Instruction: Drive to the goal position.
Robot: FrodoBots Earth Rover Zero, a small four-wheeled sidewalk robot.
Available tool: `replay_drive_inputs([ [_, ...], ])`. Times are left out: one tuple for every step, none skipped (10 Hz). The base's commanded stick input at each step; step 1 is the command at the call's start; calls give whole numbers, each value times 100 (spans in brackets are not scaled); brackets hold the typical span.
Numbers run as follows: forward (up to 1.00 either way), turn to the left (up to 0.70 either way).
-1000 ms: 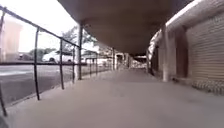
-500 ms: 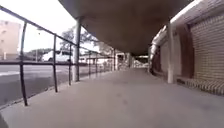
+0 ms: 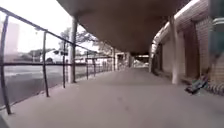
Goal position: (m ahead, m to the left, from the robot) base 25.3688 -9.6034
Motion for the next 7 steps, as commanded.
replay_drive_inputs([
  [70, 0],
  [70, 0],
  [70, -32],
  [70, -3],
  [70, 0],
  [70, 0],
  [70, 0],
])
